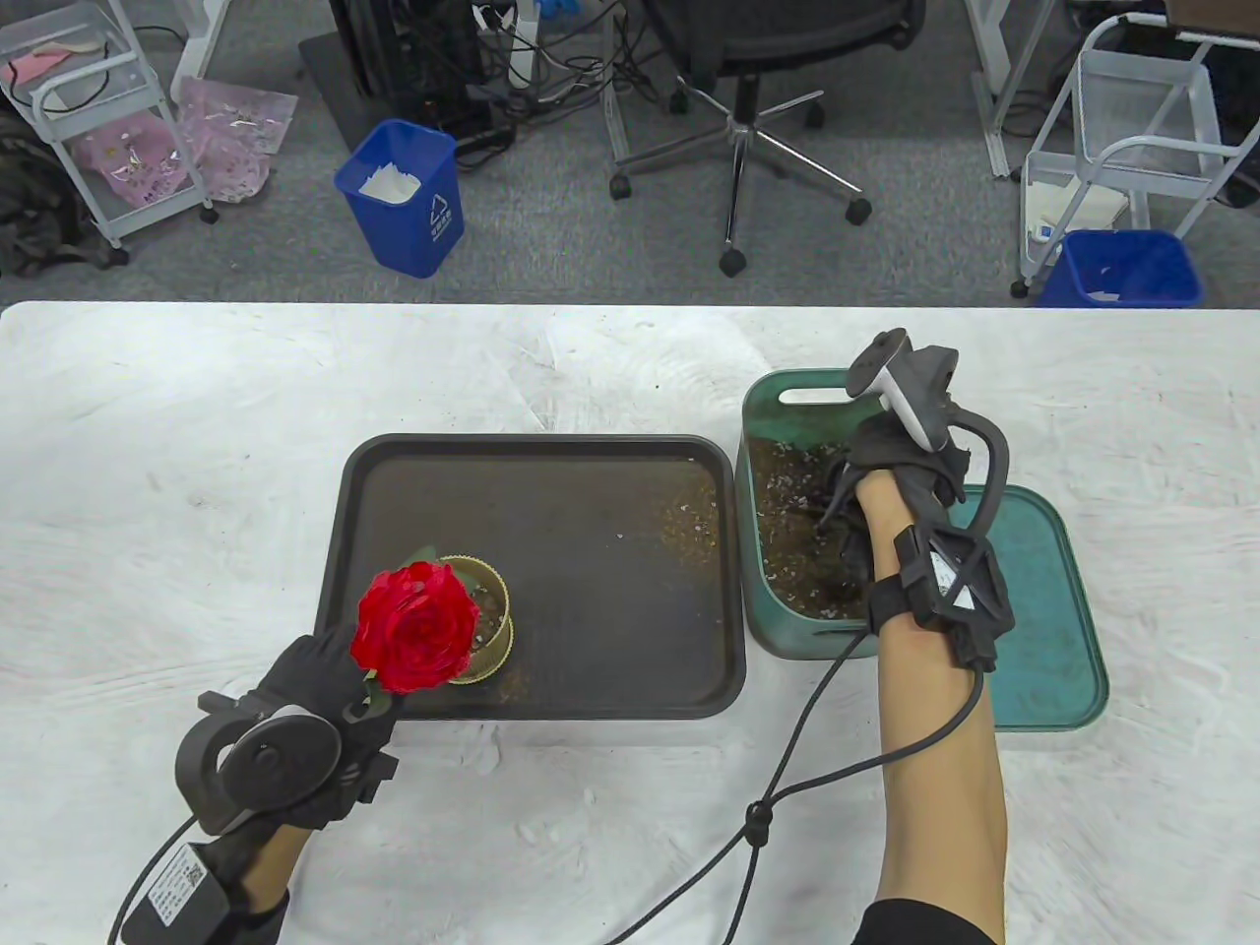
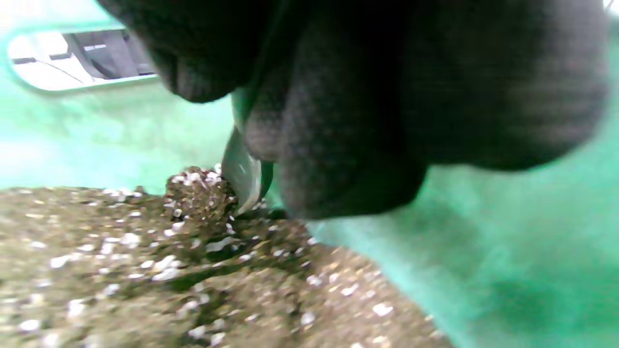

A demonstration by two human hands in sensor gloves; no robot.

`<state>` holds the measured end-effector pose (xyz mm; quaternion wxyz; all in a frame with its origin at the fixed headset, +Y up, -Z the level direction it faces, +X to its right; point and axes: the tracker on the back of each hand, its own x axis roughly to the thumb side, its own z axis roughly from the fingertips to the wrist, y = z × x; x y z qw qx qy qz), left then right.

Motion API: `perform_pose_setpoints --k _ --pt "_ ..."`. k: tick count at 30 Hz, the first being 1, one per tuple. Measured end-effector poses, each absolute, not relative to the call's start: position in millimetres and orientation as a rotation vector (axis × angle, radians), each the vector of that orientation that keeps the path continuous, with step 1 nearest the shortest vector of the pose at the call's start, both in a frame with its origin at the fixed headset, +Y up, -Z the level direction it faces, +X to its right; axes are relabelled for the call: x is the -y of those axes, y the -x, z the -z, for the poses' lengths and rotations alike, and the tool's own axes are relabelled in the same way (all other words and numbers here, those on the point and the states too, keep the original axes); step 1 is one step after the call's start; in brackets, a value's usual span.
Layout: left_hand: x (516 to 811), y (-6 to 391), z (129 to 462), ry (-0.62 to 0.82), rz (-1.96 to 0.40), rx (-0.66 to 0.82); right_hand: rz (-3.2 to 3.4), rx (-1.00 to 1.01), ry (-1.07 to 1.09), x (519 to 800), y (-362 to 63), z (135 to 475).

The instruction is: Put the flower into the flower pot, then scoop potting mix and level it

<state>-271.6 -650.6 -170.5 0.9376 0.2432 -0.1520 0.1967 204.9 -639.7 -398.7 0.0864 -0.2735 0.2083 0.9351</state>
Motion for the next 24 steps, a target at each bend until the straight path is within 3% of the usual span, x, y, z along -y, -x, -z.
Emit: perform_pose_setpoints --k 14,24 --pt "650.9 270.8 170.1 -0.497 -0.4 0.311 -2.263 -0.922 0.579 663.1 -210.1 398.5" --pt "650.3 267.4 168.6 -0.499 -0.385 0.324 -2.023 -0.855 0.509 649.3 -218.4 378.9"
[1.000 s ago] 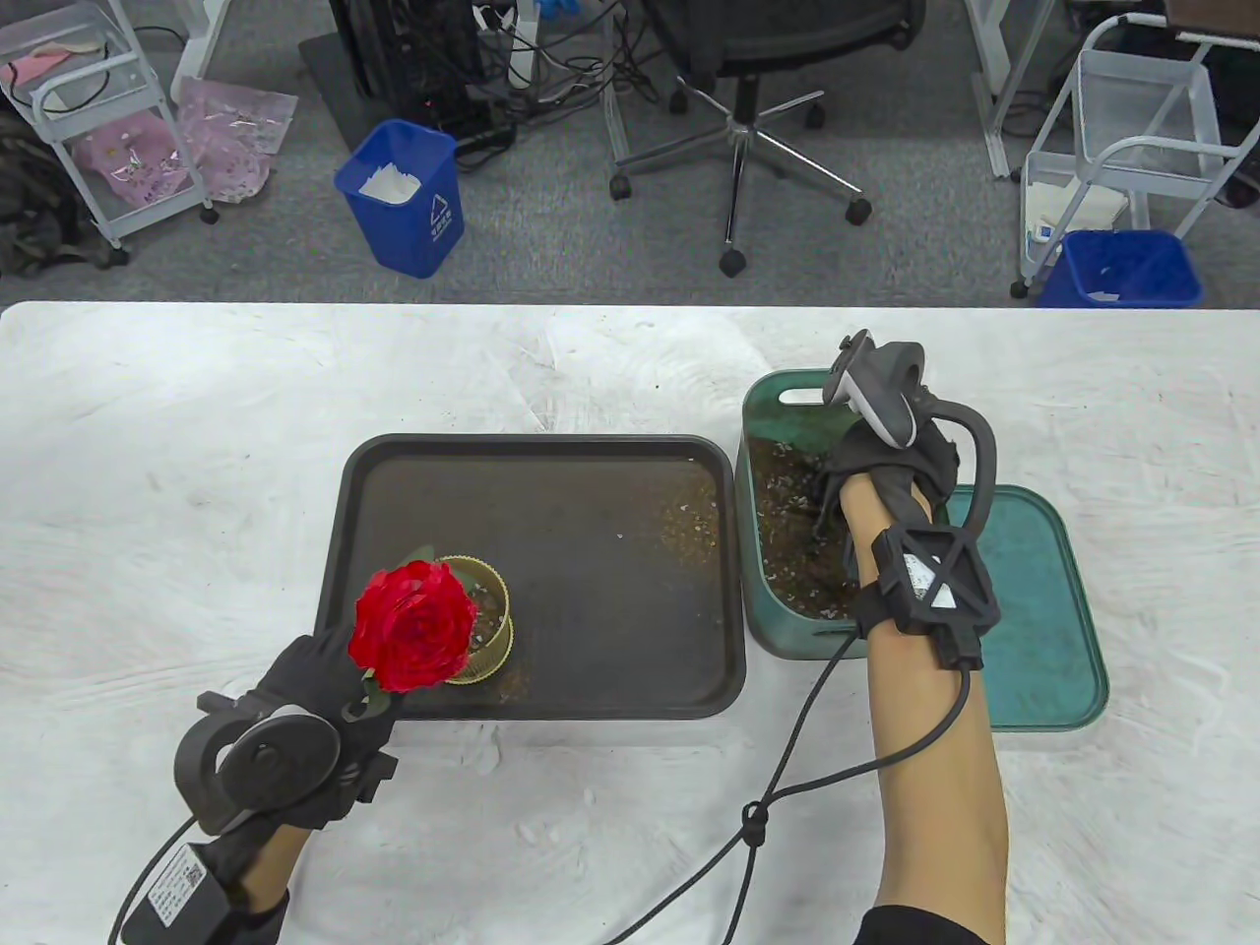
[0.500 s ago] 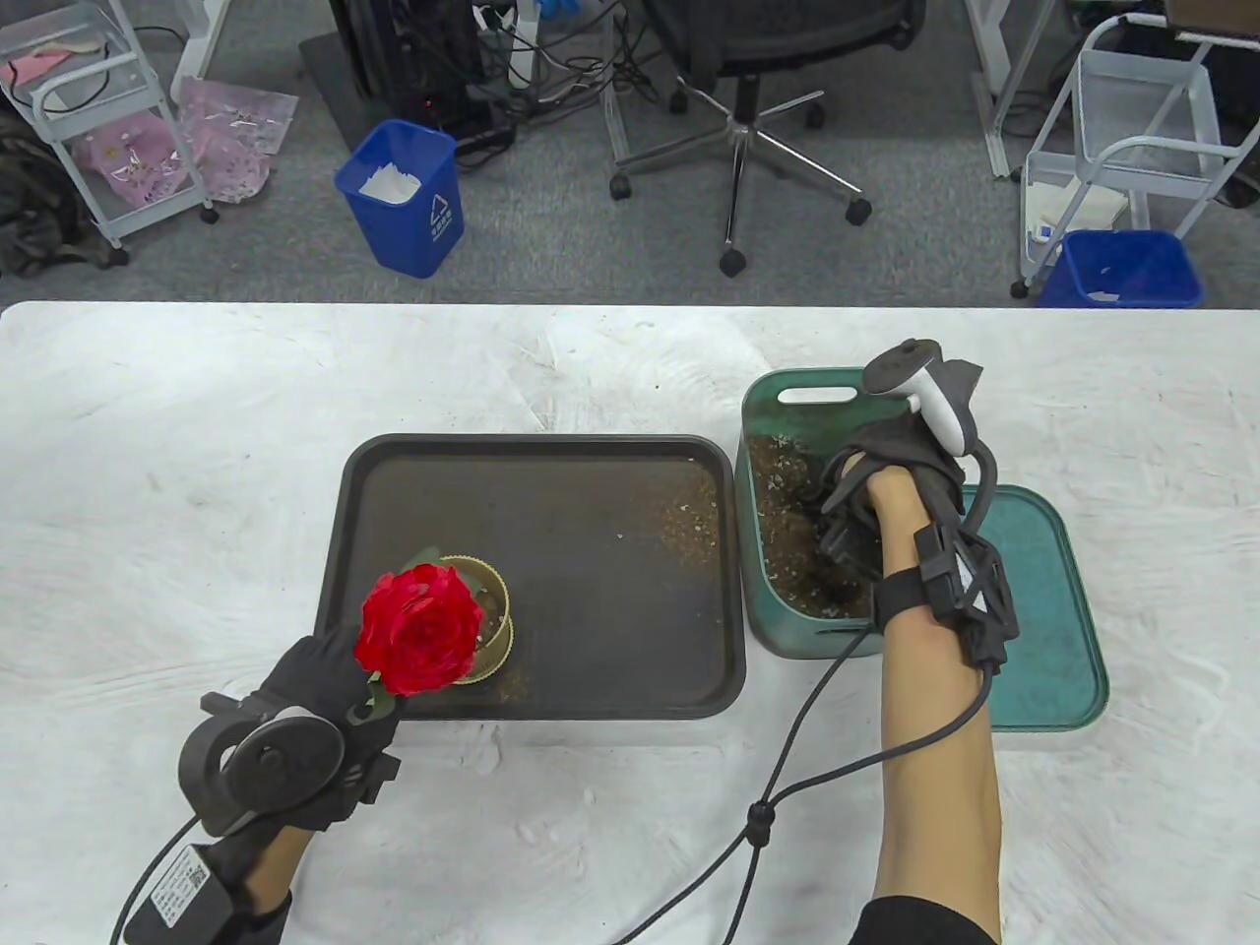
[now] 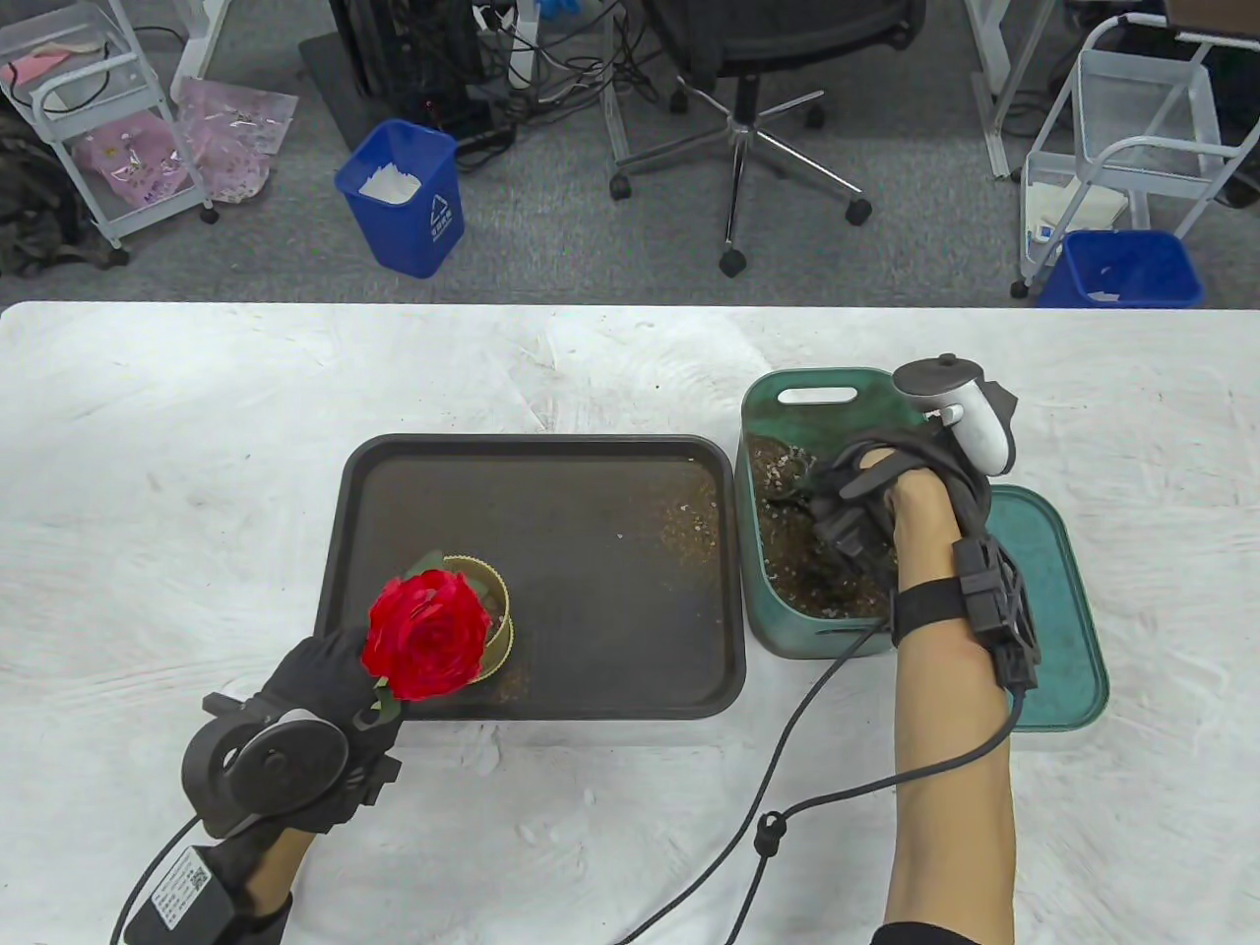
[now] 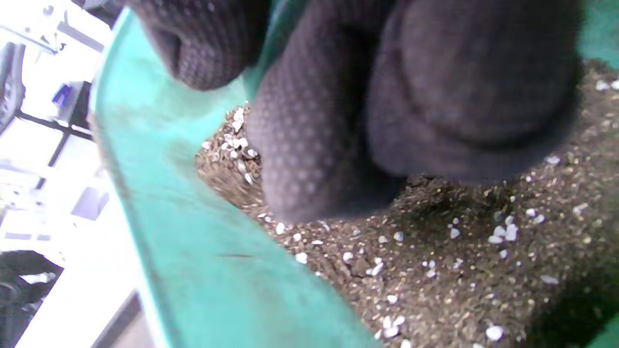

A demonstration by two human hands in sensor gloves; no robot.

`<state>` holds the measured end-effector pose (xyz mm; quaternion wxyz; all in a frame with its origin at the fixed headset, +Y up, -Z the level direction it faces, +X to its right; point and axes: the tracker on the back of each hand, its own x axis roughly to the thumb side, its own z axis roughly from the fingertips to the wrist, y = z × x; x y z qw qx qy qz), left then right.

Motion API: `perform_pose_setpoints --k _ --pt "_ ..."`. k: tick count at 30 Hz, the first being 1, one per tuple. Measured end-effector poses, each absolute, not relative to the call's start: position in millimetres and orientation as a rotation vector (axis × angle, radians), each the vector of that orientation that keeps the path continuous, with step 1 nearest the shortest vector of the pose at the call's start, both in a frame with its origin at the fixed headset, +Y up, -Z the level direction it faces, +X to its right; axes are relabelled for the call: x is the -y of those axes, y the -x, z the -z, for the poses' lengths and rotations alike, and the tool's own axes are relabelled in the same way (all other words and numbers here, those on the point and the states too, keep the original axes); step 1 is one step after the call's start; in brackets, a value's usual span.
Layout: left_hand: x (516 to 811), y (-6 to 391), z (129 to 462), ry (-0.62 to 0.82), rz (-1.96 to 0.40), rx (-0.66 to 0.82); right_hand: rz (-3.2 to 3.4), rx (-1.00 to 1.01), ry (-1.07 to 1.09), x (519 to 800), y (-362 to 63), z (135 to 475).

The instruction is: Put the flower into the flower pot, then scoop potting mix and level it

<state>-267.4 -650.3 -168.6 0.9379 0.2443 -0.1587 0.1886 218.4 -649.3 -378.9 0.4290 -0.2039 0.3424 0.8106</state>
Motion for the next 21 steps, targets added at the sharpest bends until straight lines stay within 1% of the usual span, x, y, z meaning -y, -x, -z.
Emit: perform_pose_setpoints --k 8,14,18,21 --pt "650.0 266.7 167.8 -0.5 -0.377 0.332 -1.856 -0.695 0.528 625.8 -238.1 355.1" --pt "649.8 265.4 167.1 -0.502 -0.364 0.338 -1.802 -0.596 0.496 604.6 -246.2 340.2" --pt "649.9 265.2 167.1 -0.501 -0.368 0.336 -1.768 -0.555 0.425 589.0 -246.2 331.1" --pt "649.9 264.9 167.1 -0.5 -0.37 0.336 -1.757 -0.539 0.342 576.2 -237.7 326.7"
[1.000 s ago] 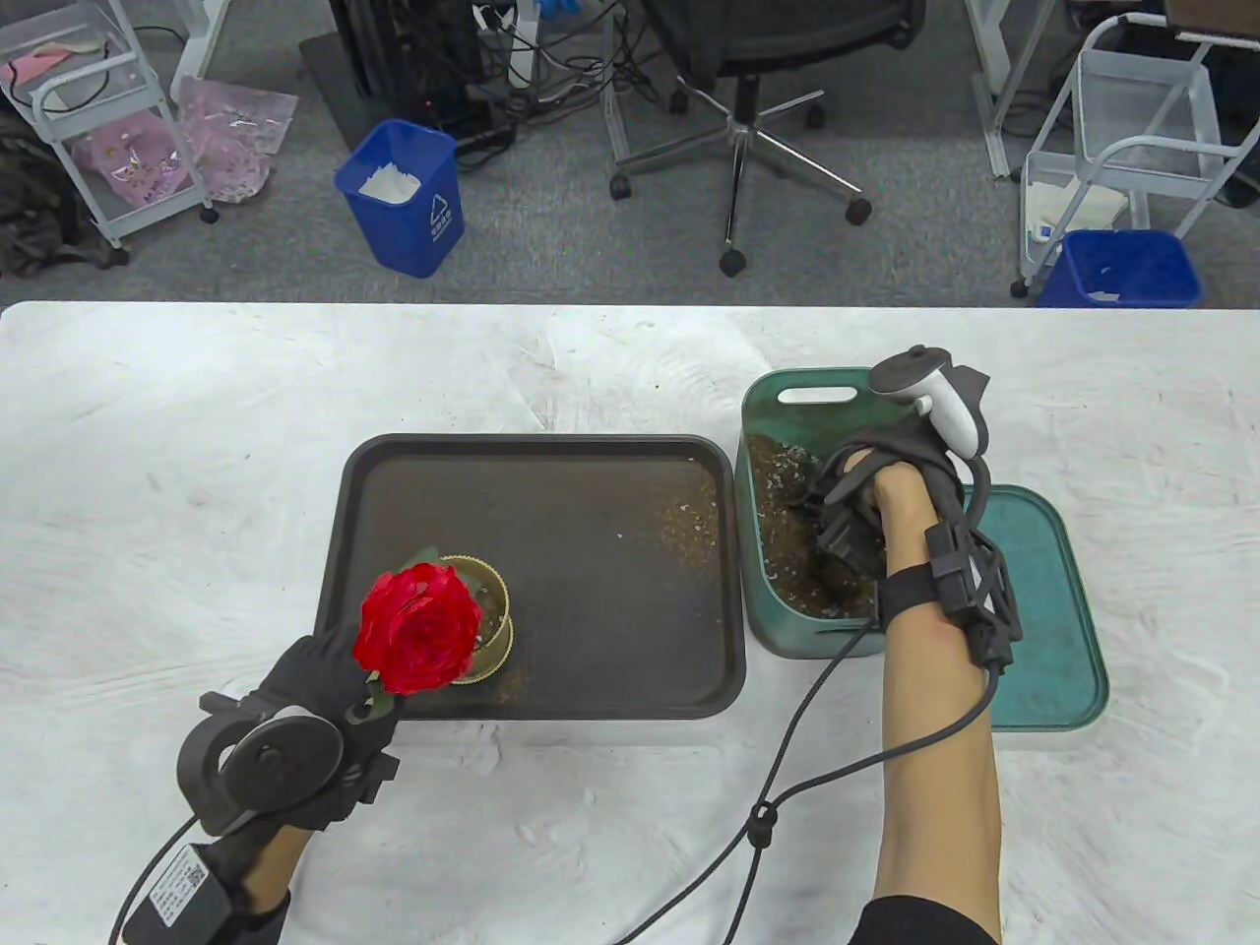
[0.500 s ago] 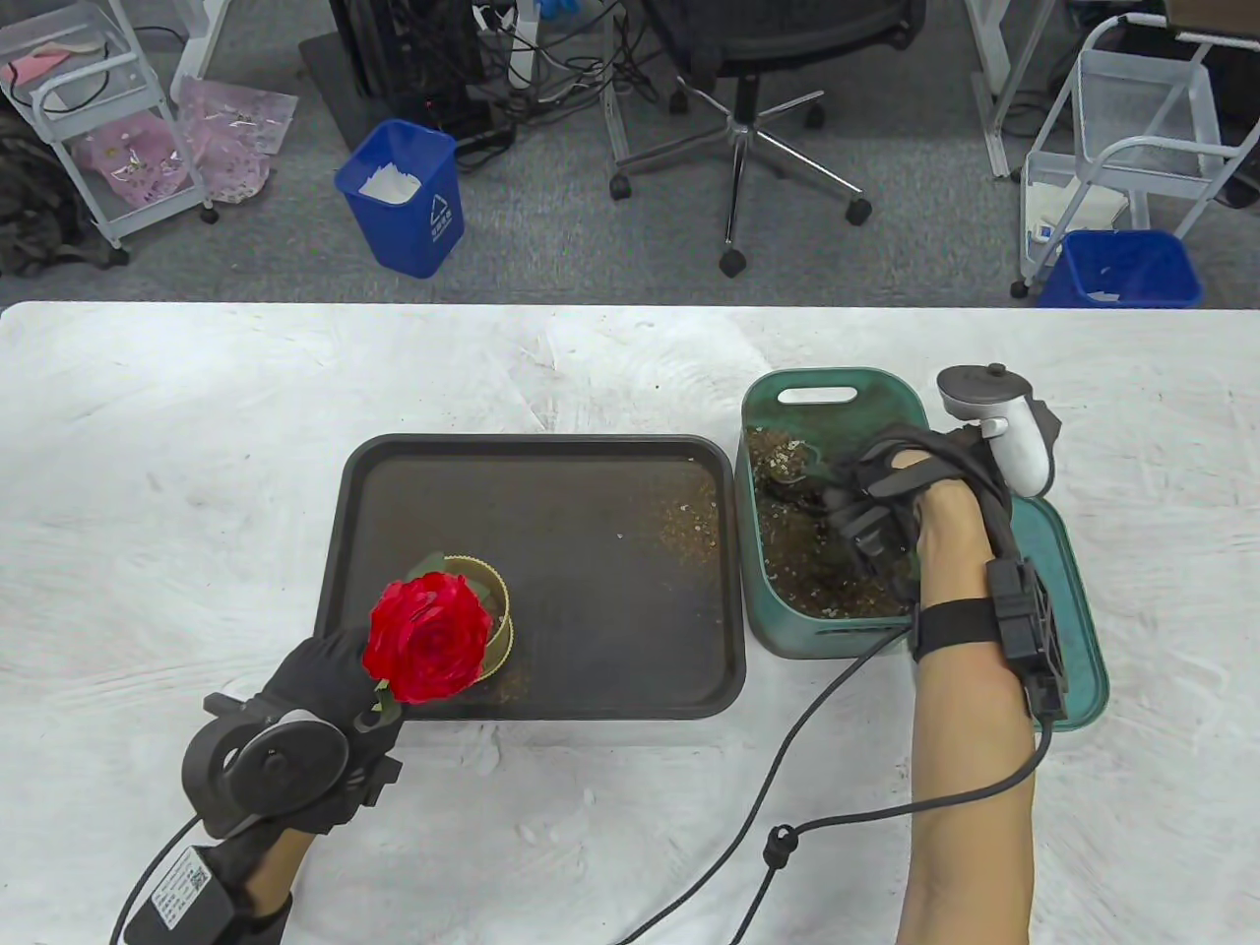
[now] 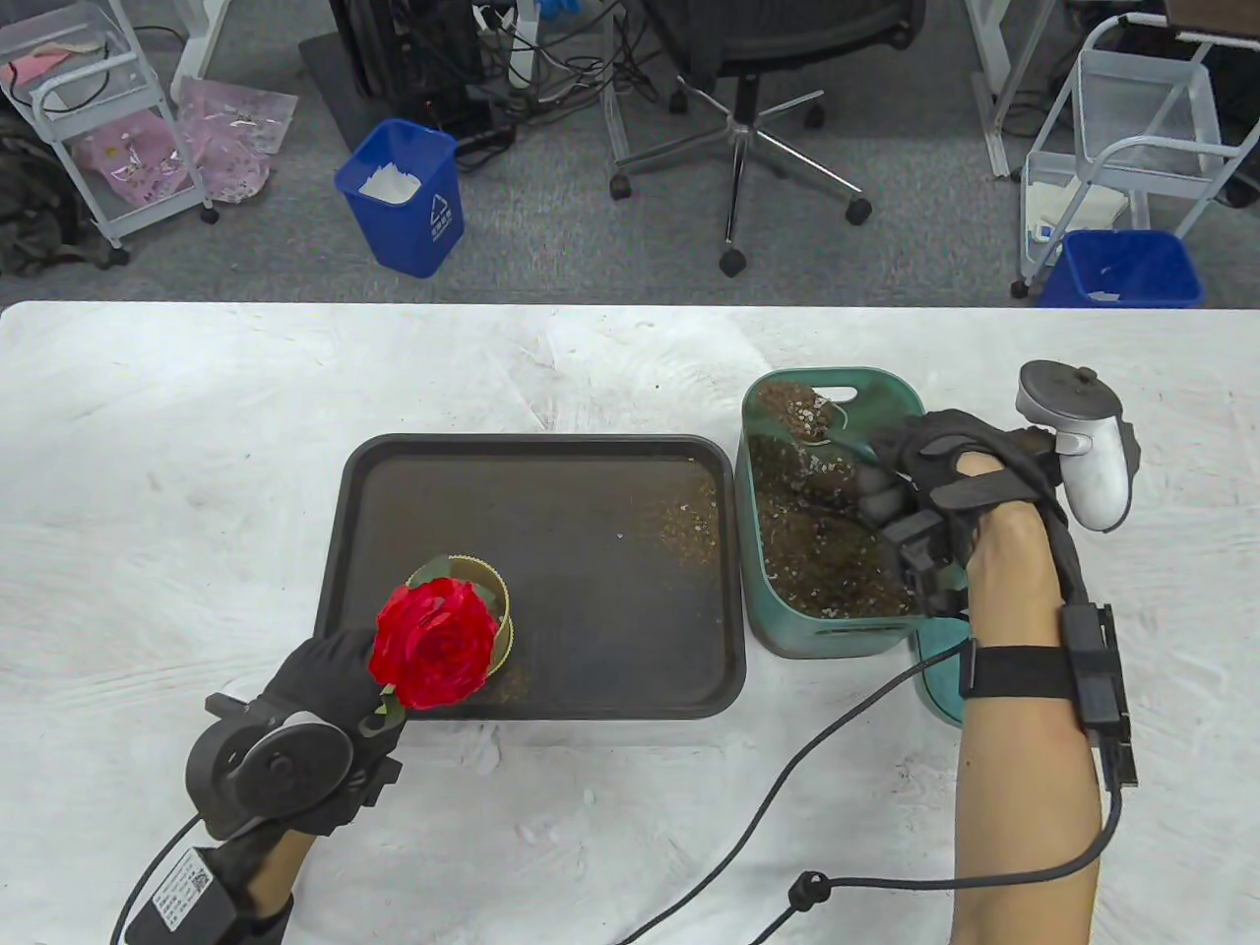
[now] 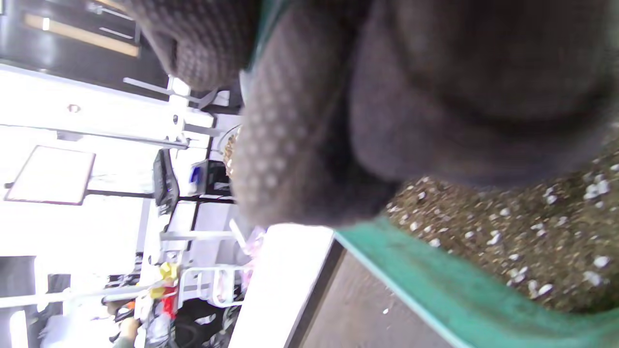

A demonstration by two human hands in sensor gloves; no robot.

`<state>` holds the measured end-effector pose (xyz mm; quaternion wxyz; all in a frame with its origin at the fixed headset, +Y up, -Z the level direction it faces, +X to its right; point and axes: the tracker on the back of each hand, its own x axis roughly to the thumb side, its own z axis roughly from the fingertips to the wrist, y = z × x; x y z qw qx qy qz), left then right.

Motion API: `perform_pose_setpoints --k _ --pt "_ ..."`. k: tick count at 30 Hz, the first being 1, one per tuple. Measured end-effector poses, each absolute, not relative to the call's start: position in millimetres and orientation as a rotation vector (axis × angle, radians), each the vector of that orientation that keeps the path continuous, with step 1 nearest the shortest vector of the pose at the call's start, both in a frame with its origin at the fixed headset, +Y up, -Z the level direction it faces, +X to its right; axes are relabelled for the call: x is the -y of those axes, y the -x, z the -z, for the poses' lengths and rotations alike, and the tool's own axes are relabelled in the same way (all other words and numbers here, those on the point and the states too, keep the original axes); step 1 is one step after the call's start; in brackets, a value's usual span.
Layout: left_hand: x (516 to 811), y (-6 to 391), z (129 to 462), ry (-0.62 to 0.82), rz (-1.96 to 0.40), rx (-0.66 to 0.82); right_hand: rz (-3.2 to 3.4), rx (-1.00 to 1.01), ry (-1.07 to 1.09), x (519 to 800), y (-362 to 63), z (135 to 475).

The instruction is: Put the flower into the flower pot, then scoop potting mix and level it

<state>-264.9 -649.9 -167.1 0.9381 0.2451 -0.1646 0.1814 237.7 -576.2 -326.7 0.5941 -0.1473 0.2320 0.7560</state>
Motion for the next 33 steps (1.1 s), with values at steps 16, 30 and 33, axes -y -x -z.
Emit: perform_pose_setpoints --k 16,30,33 --pt "649.6 265.2 167.5 -0.501 -0.374 0.33 -1.828 -0.705 -0.118 555.2 -89.3 313.6" --pt "648.6 267.4 168.1 -0.5 -0.373 0.322 -1.971 -0.906 -0.224 605.6 1.9 314.8" --pt "648.4 267.8 168.3 -0.499 -0.375 0.322 -2.042 -0.944 -0.238 616.8 11.4 313.6"
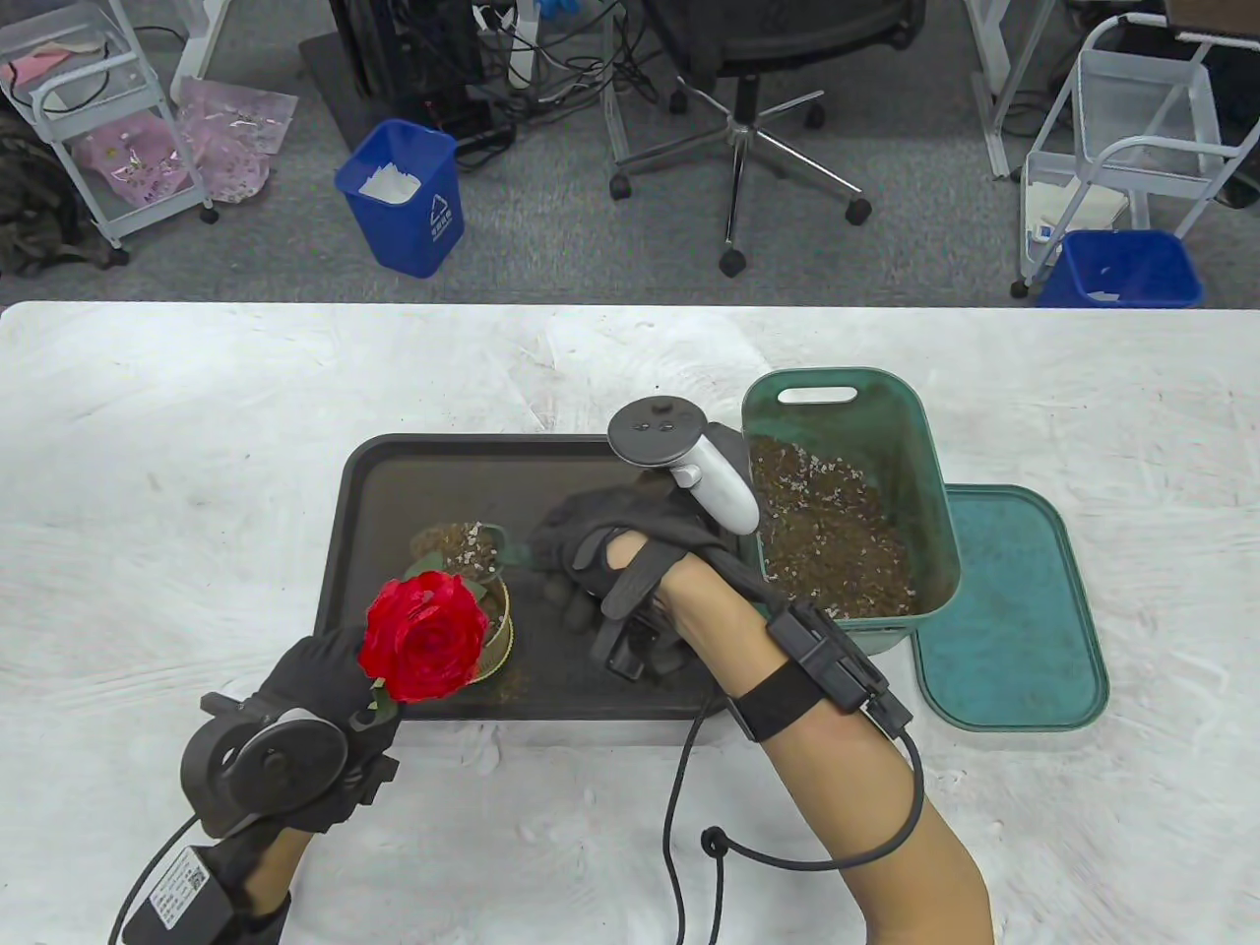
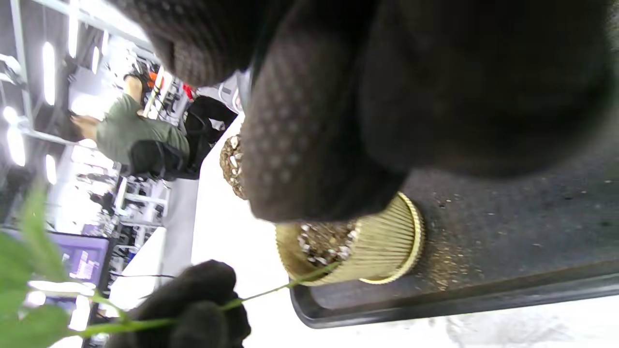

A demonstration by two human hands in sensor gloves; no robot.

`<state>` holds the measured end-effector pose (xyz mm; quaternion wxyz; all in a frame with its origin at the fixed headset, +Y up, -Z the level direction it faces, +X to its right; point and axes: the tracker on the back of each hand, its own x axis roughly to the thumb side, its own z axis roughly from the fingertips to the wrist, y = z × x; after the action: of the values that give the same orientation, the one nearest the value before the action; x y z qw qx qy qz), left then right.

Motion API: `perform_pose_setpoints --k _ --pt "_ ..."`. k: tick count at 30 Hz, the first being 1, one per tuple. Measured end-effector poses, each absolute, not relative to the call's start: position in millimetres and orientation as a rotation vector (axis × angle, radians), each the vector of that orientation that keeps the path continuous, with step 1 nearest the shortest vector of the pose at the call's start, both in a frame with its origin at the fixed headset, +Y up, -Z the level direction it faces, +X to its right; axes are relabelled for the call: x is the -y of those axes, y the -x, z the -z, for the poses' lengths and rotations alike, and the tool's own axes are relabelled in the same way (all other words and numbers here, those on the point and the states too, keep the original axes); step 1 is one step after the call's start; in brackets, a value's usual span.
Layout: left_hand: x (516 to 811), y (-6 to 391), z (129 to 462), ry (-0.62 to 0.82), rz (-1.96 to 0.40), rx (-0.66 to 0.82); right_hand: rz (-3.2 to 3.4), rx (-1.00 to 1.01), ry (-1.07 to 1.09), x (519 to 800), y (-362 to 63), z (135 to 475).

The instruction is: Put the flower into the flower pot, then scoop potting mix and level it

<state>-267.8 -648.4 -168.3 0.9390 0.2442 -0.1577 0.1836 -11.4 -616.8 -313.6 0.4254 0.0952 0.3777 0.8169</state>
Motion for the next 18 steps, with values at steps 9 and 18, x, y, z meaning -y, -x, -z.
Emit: perform_pose_setpoints --k 9,18 --pt "648.0 267.8 168.4 -0.499 -0.369 0.324 -2.353 -0.797 -0.347 617.5 34.8 297.2" --pt "647.8 267.5 168.1 -0.499 -0.365 0.328 -2.794 -0.355 -0.634 594.9 73.7 252.1"
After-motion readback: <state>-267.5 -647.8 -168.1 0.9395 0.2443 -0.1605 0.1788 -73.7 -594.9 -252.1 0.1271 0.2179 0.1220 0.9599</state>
